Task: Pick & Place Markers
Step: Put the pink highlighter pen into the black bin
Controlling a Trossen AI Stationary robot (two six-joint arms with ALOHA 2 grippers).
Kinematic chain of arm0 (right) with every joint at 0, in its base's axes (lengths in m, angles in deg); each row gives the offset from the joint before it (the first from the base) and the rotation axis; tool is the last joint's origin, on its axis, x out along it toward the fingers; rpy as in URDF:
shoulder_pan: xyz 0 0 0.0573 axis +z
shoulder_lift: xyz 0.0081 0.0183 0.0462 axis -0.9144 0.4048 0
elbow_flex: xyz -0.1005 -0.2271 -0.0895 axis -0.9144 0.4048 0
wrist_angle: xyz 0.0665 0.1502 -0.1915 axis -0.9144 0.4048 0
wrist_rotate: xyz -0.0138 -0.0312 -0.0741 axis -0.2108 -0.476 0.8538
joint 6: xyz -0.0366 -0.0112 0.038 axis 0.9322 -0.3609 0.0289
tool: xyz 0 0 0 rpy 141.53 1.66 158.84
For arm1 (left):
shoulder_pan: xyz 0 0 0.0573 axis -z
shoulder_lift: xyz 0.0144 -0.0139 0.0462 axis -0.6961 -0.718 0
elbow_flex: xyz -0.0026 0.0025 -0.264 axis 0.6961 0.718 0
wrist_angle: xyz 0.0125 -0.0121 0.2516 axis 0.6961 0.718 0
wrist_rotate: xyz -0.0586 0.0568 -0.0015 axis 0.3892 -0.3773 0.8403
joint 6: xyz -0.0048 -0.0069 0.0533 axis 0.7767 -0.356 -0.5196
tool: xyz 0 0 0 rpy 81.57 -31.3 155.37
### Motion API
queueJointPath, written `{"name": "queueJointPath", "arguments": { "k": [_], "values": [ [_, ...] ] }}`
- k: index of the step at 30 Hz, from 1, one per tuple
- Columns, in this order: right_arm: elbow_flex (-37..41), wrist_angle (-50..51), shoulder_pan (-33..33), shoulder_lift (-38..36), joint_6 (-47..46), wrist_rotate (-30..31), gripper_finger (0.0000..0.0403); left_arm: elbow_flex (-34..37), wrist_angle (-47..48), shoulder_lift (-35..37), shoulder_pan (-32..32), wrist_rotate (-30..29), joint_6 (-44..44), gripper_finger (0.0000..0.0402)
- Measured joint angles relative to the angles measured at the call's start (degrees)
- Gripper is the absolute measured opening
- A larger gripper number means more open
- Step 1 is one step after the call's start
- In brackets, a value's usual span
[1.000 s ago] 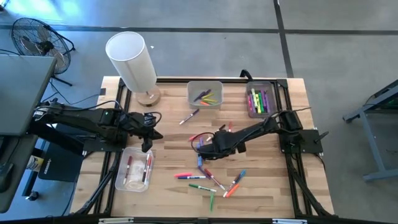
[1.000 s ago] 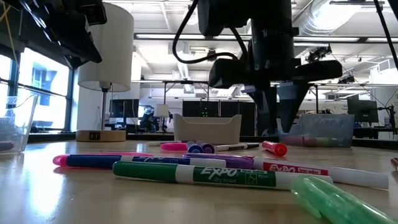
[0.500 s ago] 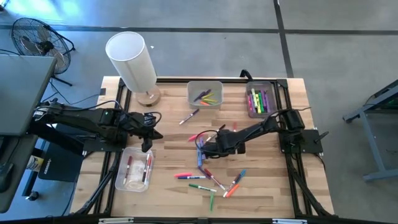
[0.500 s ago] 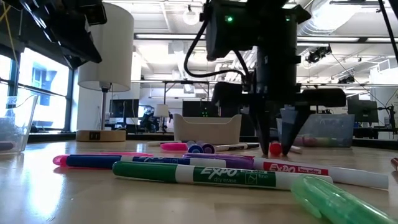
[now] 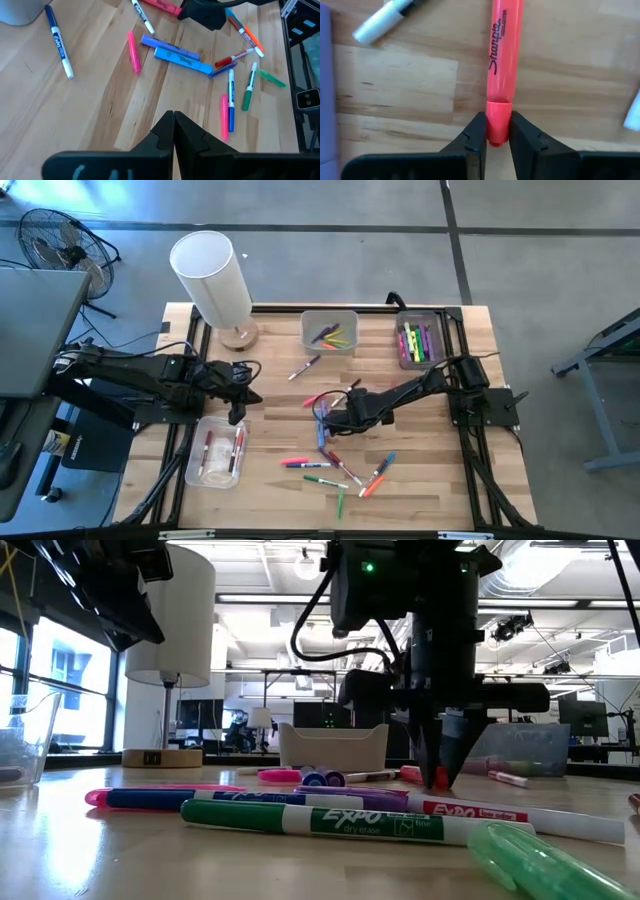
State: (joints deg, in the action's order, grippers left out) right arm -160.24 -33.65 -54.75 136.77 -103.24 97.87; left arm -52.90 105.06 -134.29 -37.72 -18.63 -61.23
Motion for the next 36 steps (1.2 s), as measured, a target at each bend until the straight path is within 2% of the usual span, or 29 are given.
{"name": "queueJointPath", "arguments": {
  "k": [5, 10, 16, 20, 24, 28, 32, 36],
  "values": [
    [0.4, 2.5, 1.3, -1.8, -0.3, 0.3, 0.0049, 0.0, 0.1, -0.3, 0.0, 0.0, -0.7, 0.0],
    [0.3, 8.9, 2.2, -7.9, -1.5, -0.2, 0.006, 0.0, -0.2, -0.3, 0.0, 0.0, -0.9, 0.0],
    [0.2, 16.9, 1.9, -17.3, -1.9, 6.1, 0.0054, 0.0, -0.2, -0.3, 0.0, 0.0, -0.7, 0.0],
    [0.2, 23.8, -1.0, -23.8, 0.2, 11.0, 0.0057, 0.0, -0.9, -0.3, 0.0, -0.7, 0.9, 0.0],
    [0.2, 31.0, -8.4, -28.9, 7.0, 13.9, 0.006, 0.0, -2.1, -0.3, 0.0, -3.0, 2.0, 0.0],
    [0.2, 31.8, -20.0, -31.3, 20.6, 15.0, 0.0055, 0.0, -6.2, -0.6, 0.0, -4.1, 2.1, 0.0],
    [2.0, 28.8, -32.0, -31.5, 34.7, 12.2, 0.0057, 0.0, -9.1, -0.6, 0.0, -5.0, 2.2, 0.0],
    [9.4, 21.8, -40.6, -31.6, 43.6, 7.2, 0.0057, 0.0, -9.8, -0.6, 0.0, -6.0, 3.2, 0.0]
  ]
}}
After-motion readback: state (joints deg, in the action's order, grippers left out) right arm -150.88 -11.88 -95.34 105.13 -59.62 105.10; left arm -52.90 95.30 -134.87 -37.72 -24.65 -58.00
